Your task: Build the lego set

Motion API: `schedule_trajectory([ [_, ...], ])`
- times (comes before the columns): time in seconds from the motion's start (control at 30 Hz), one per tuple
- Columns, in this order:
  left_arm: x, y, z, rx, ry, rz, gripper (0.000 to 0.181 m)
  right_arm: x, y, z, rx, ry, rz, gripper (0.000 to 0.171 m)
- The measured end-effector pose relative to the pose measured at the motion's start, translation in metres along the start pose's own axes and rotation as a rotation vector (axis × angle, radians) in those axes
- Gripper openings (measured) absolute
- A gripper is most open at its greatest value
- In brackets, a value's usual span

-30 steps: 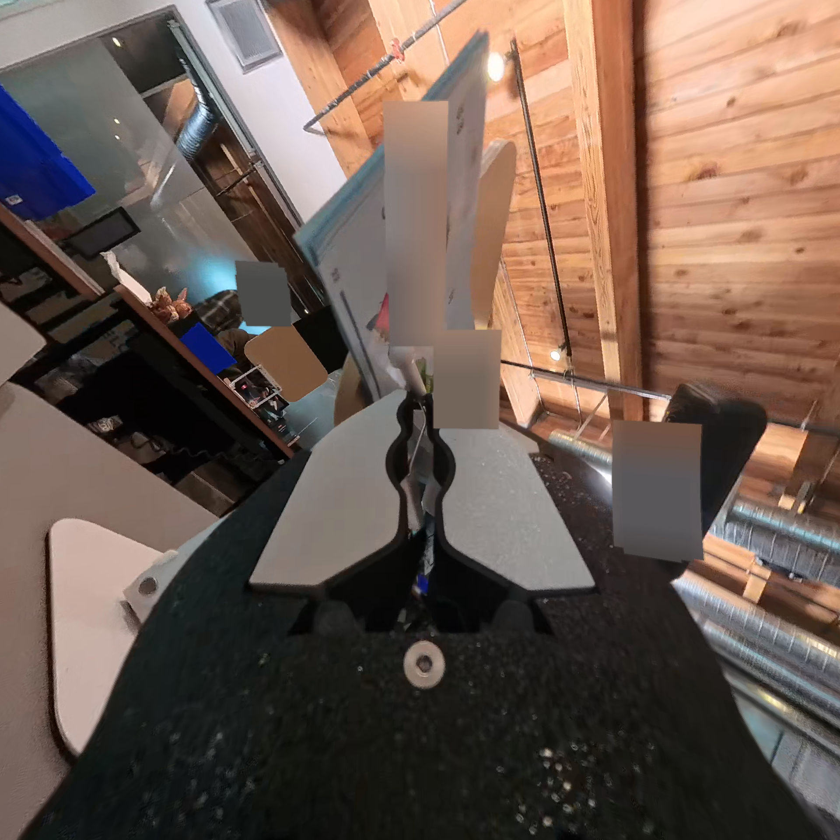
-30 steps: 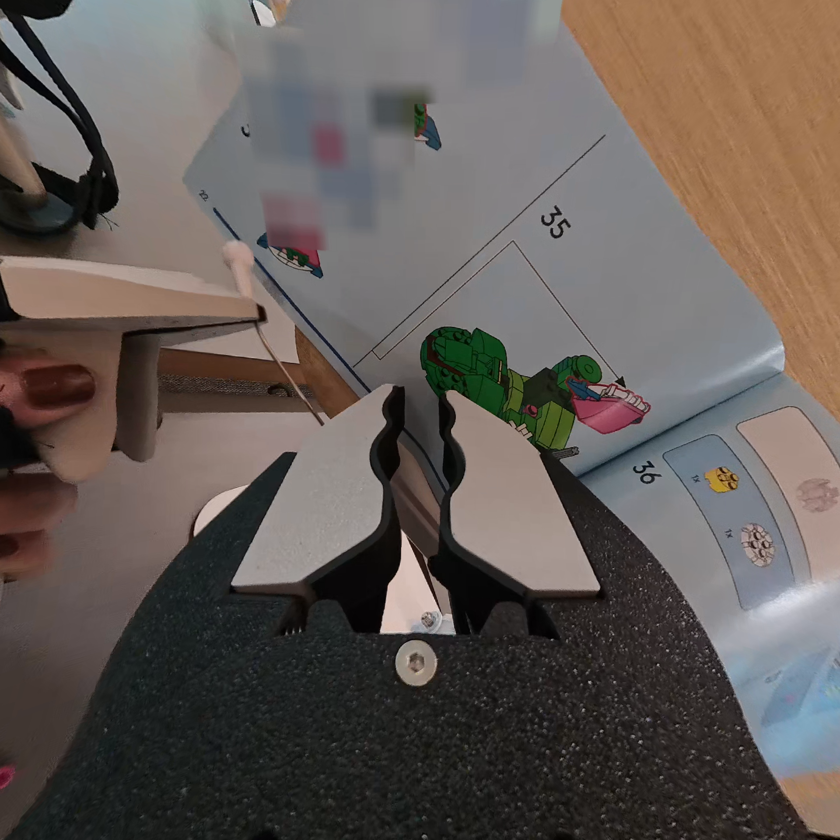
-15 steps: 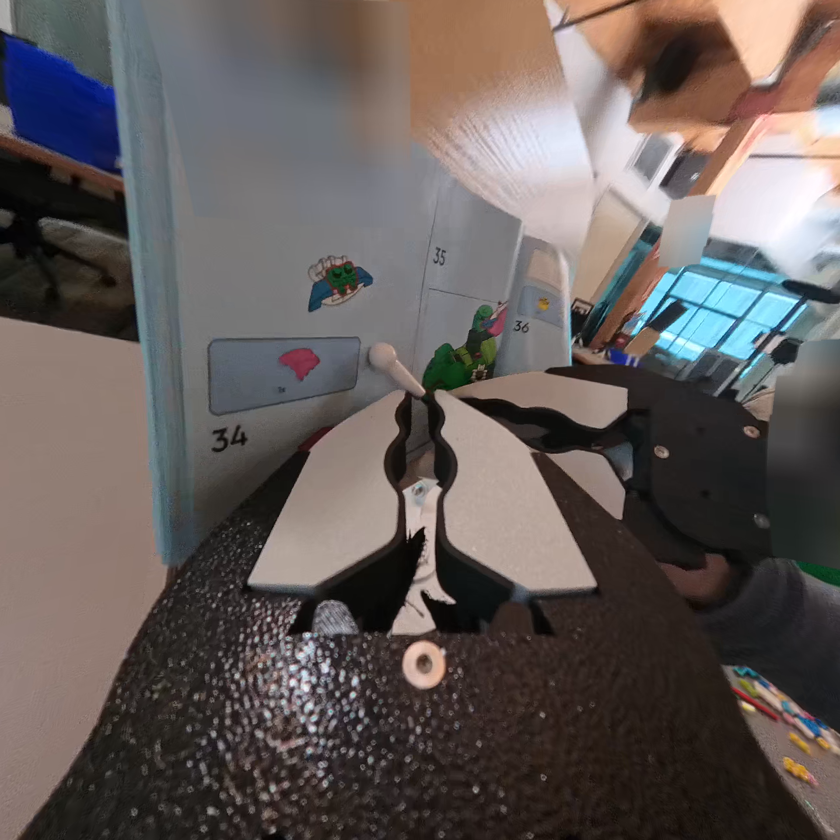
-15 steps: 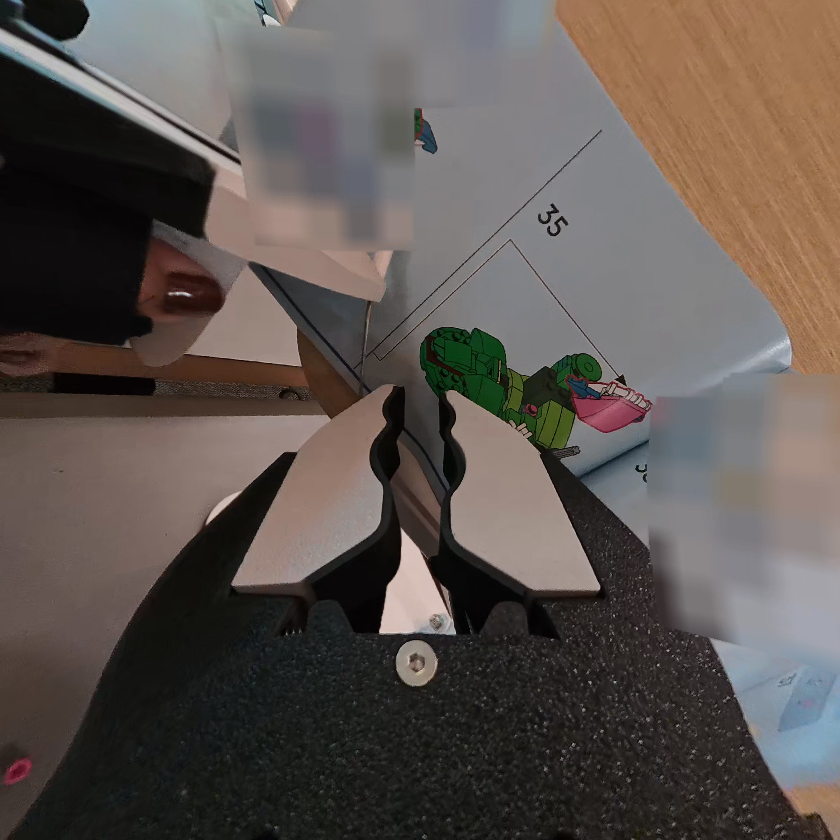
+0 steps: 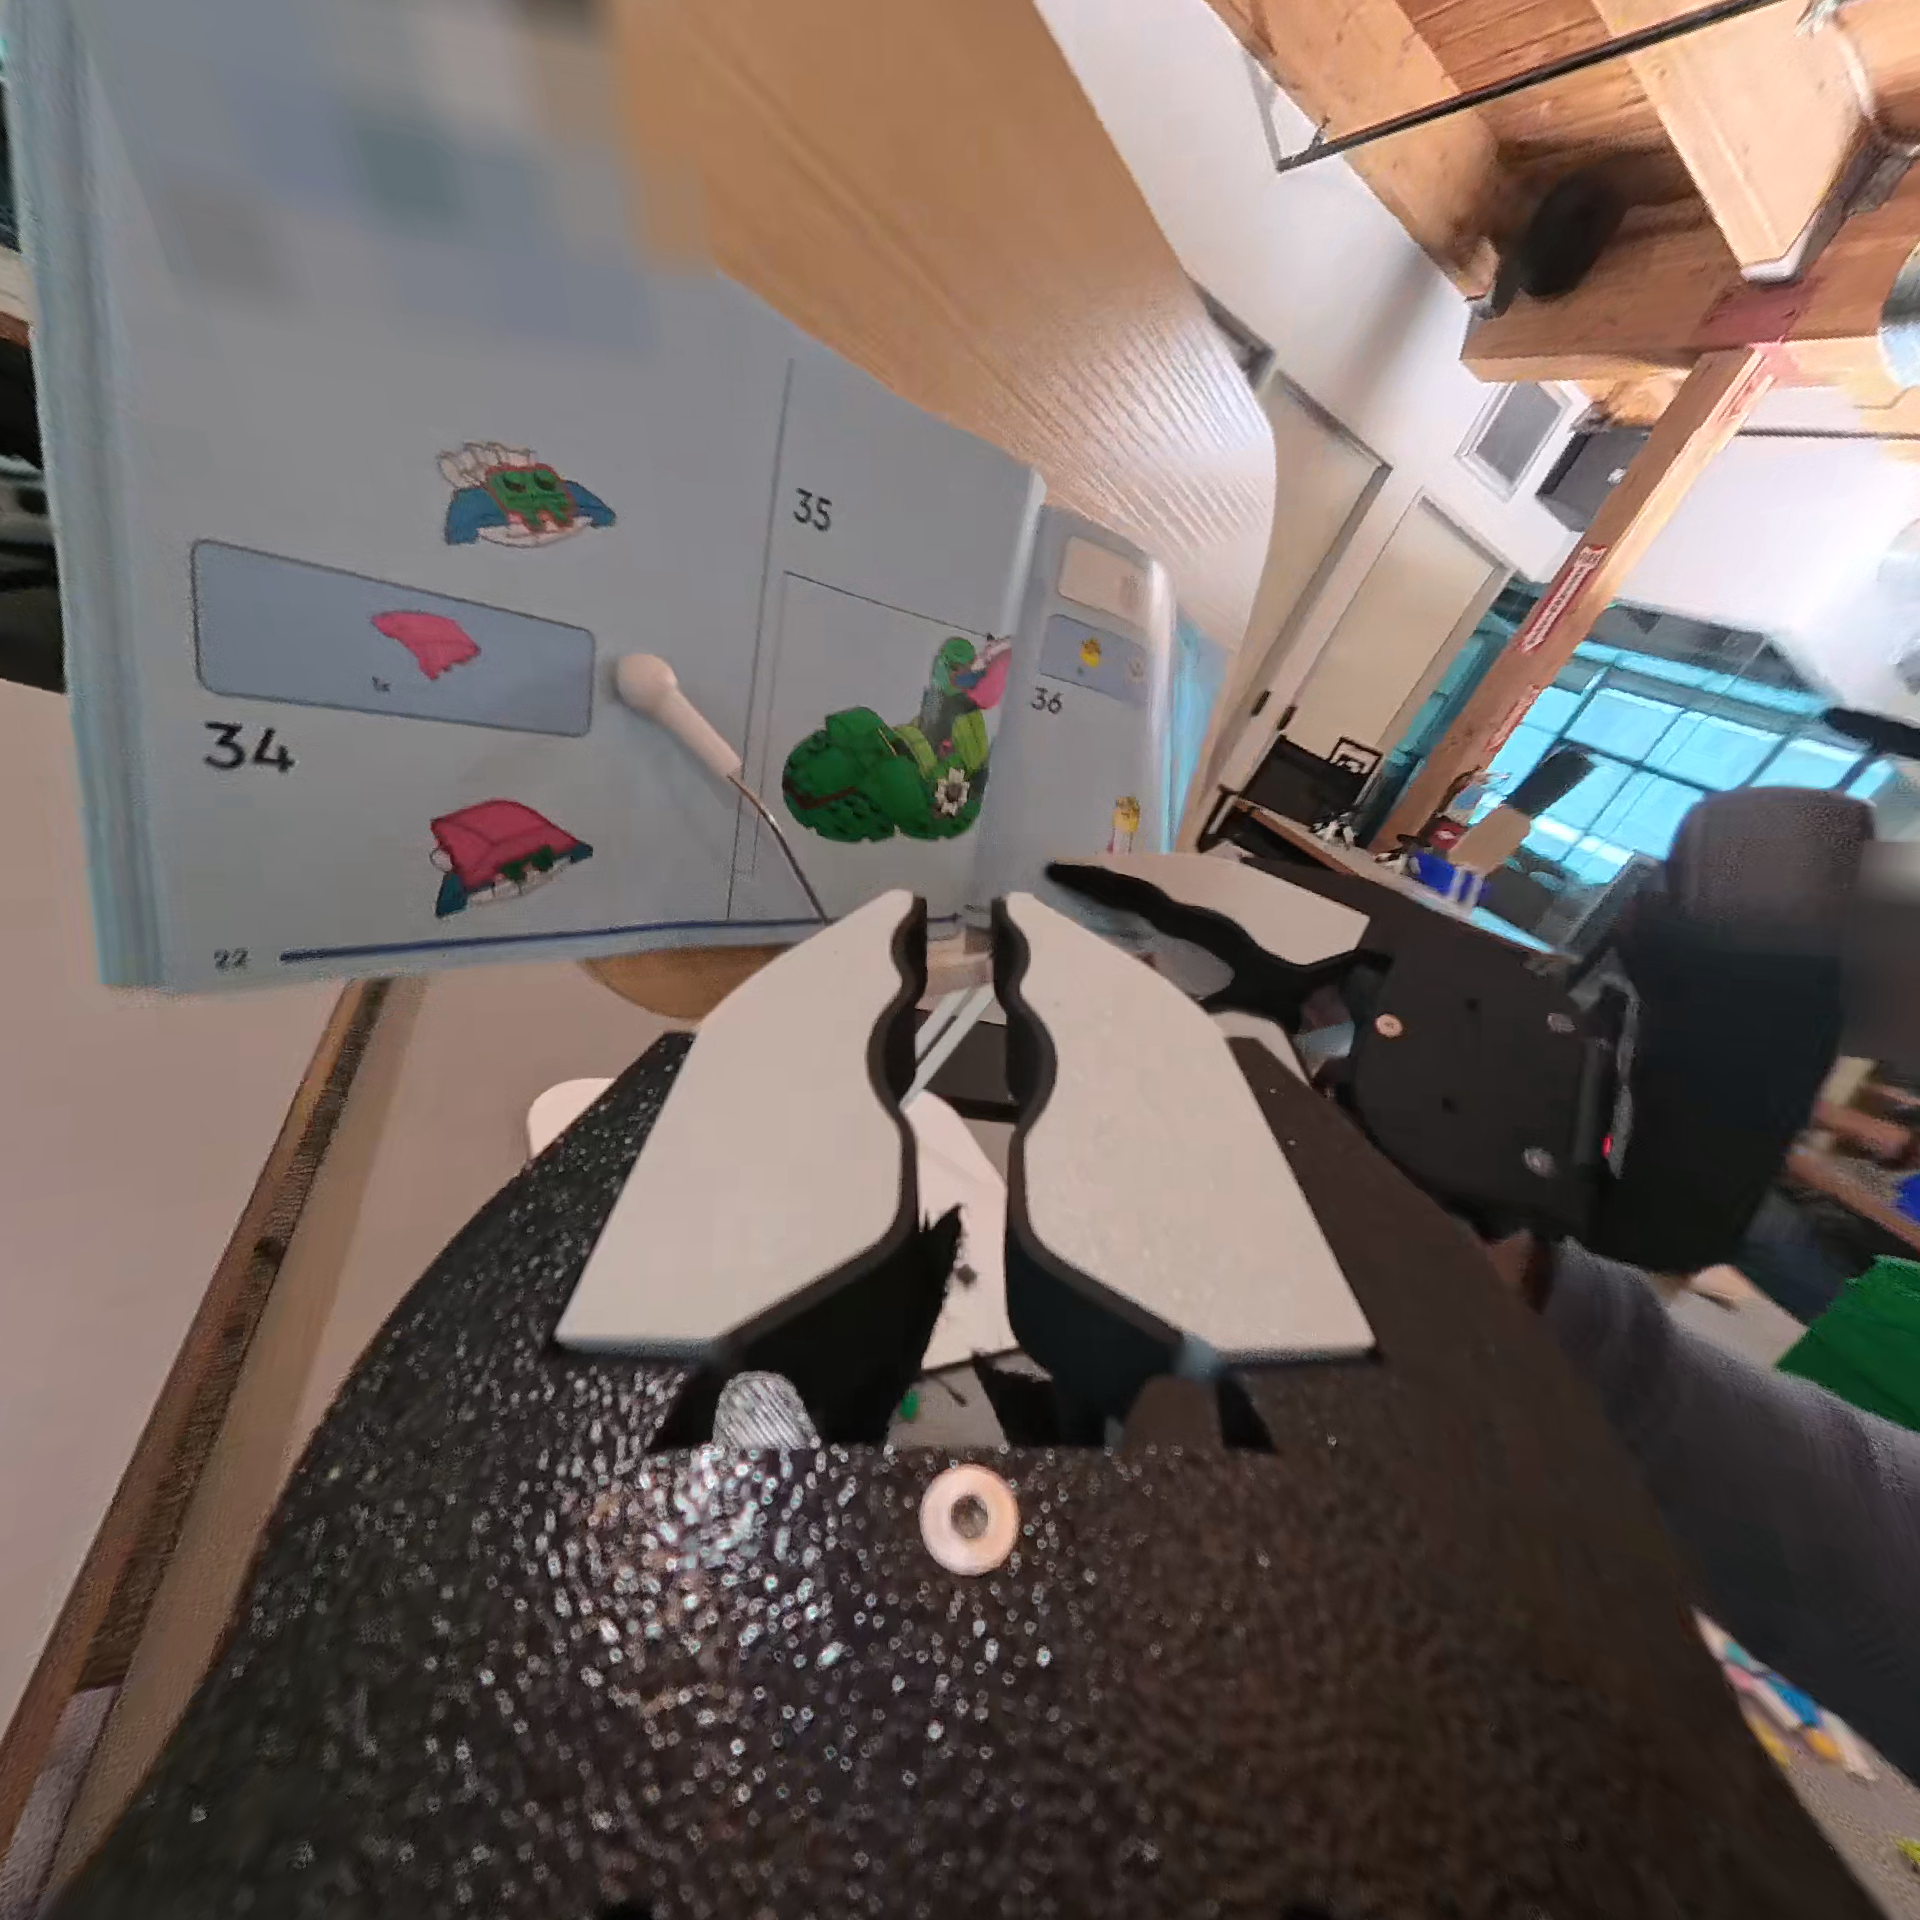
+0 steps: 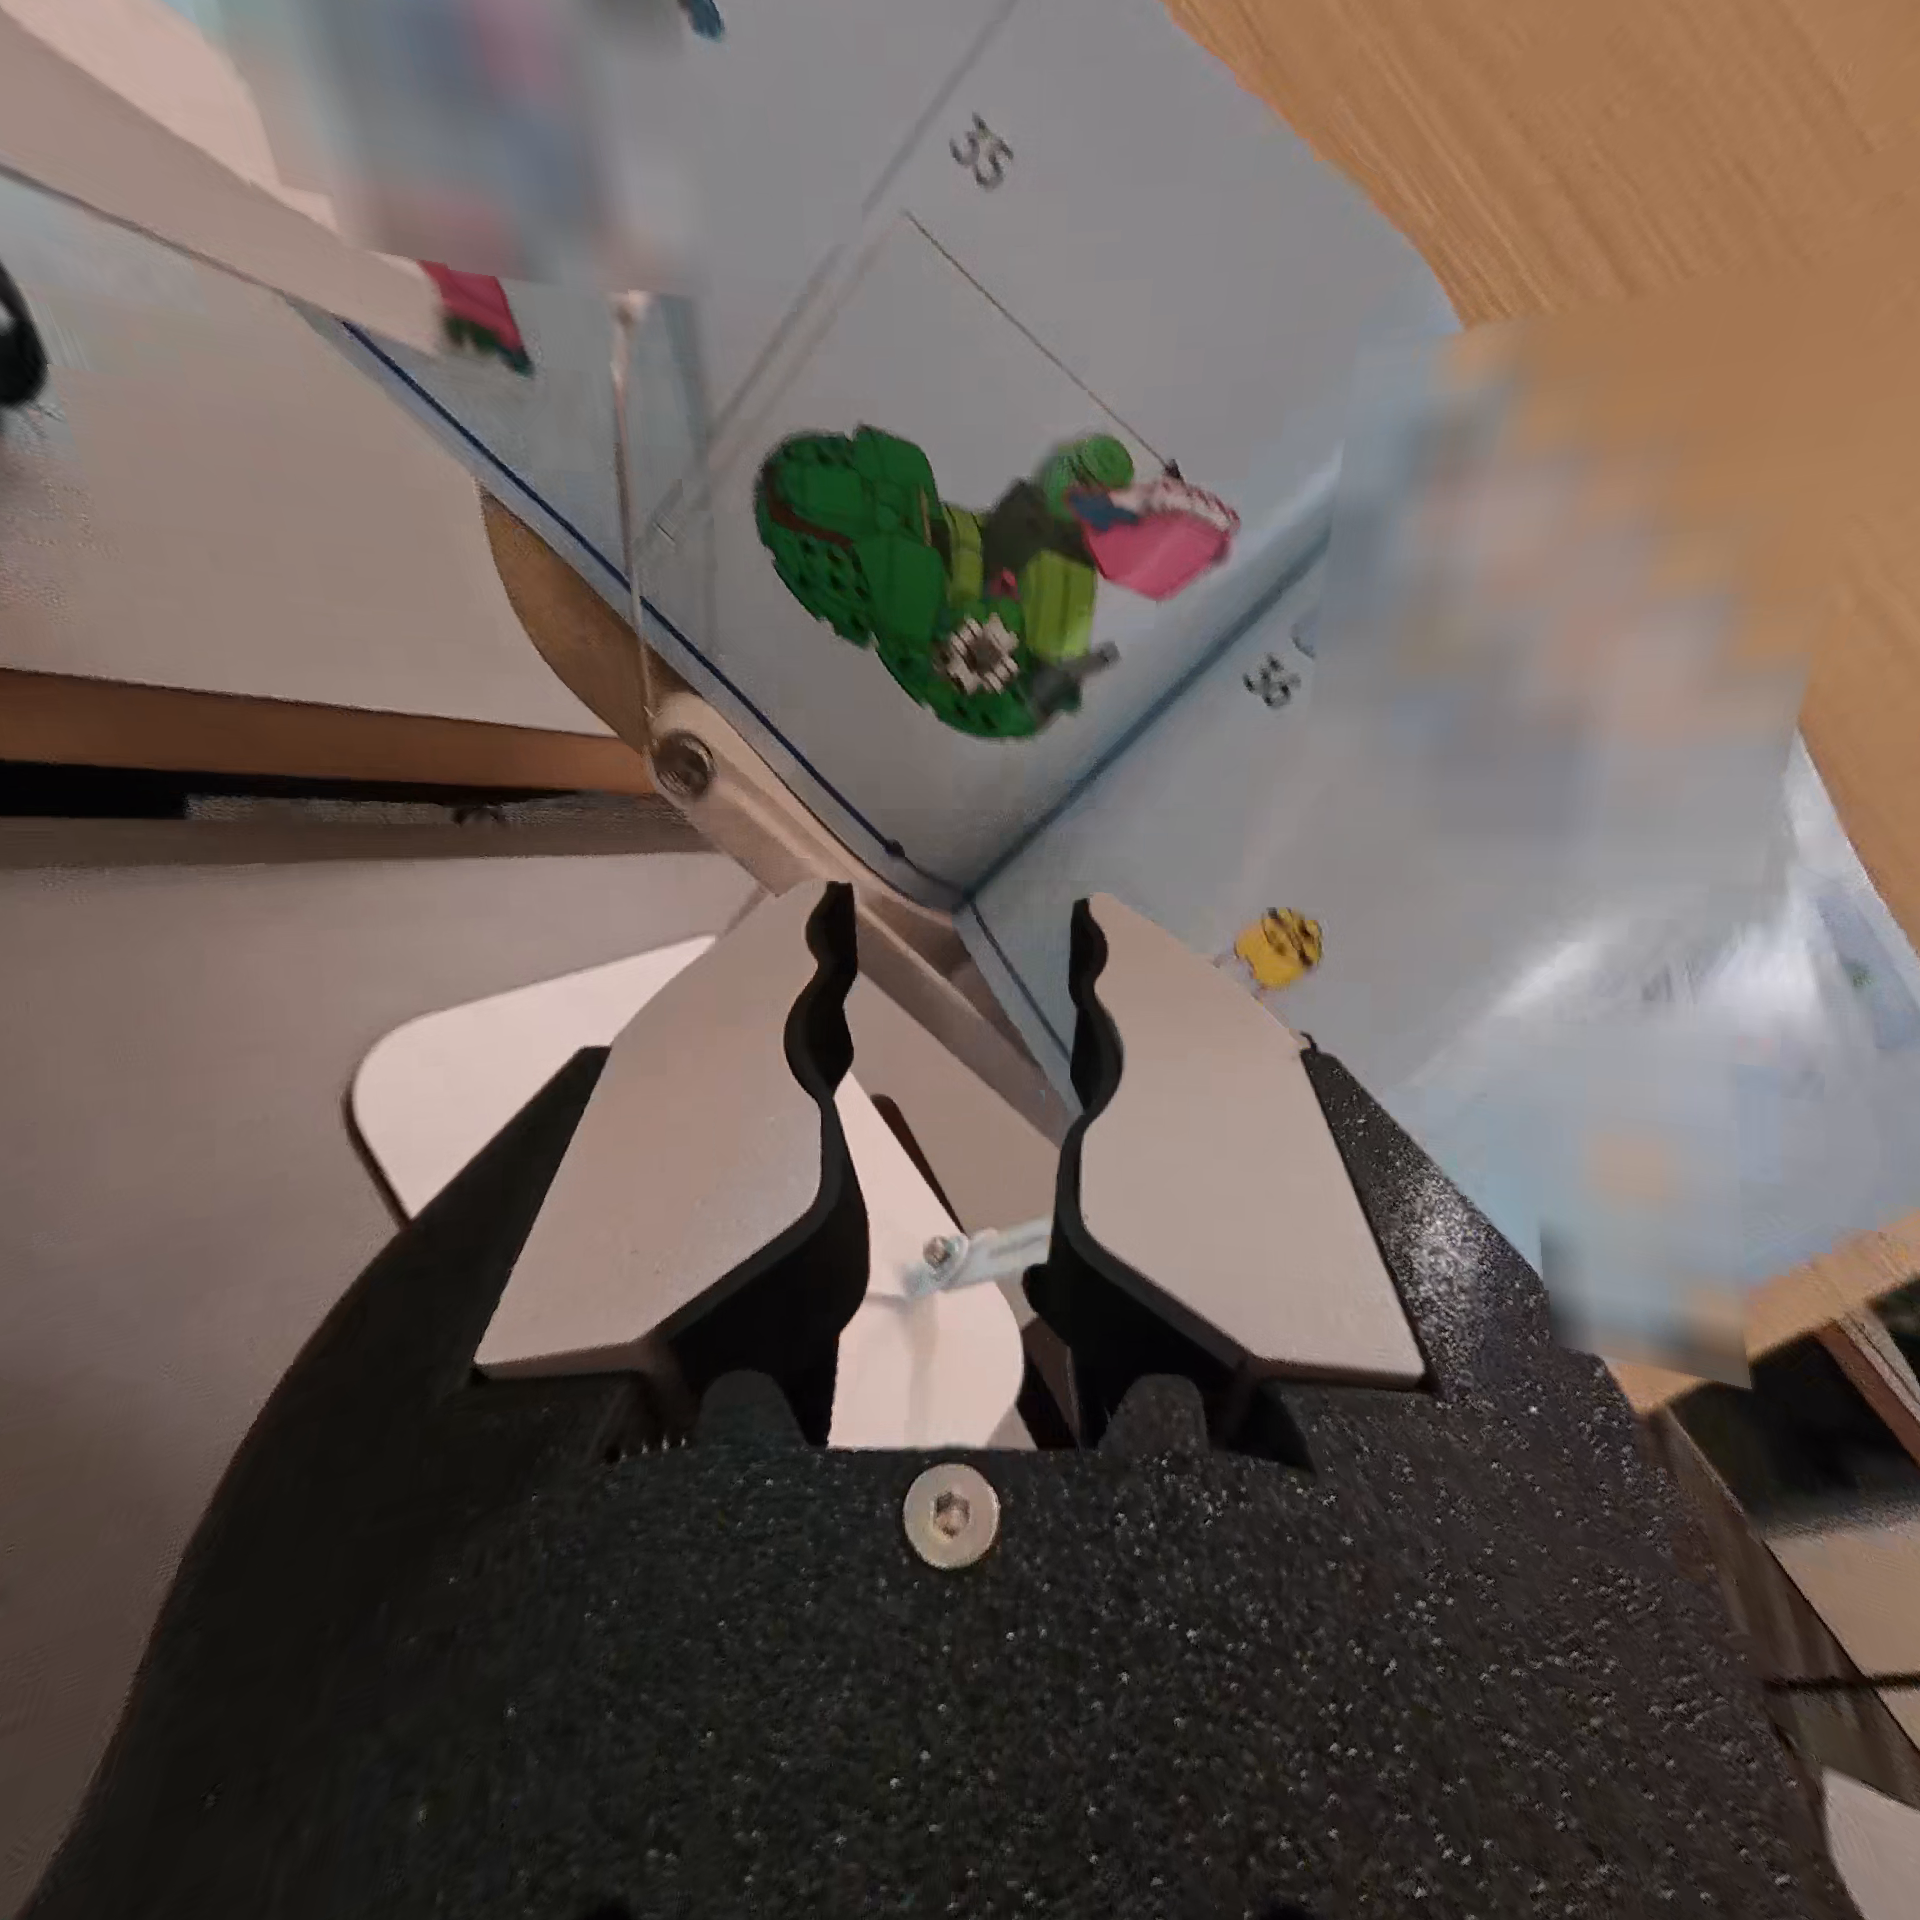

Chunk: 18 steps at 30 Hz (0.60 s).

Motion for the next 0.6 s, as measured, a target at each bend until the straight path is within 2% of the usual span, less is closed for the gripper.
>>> schedule_trajectory([
  [0.03, -0.005, 0.003, 0.004, 0.024, 0.002, -0.028, 0.012, -0.002, 0.004, 0.007, 0.006, -0.01, 0.016, 0.04],
  [0.17, -0.035, 0.013, 0.023, 0.205, 0.035, -0.216, 0.012, -0.021, 0.017, 0.033, 0.031, -0.035, 0.042, 0.043],
  [0.27, -0.062, 0.013, 0.038, 0.39, 0.064, -0.41, 0.012, -0.06, 0.021, 0.053, -0.013, -0.003, 0.053, 0.044],
  [0.37, -0.08, 0.01, 0.051, 0.507, 0.096, -0.544, 0.012, -0.12, 0.018, 0.078, -0.022, 0.048, 0.0, 0.044],
  [0.43, -0.085, 0.005, 0.061, 0.505, 0.109, -0.563, 0.01, -0.167, 0.012, 0.098, -0.008, 0.064, -0.056, 0.044],
  [0.47, -0.088, 0.004, 0.066, 0.498, 0.12, -0.566, 0.004, -0.191, 0.009, 0.108, 0.003, 0.067, -0.074, 0.045],
  [0.6, -0.101, 0.009, 0.086, 0.555, 0.254, -0.612, 0.0, -0.268, 0.001, 0.156, -0.012, 0.026, 0.023, 0.045],
])
Point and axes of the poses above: each gripper's, where its closed fingertips meet, x out along the fingers, z out of its underside, y = z × x across the jaws, the point moved 5 cm from there along -x, back along the fingers, and after that the axes turned 13 degrees about -y, right-handed, at the moved point
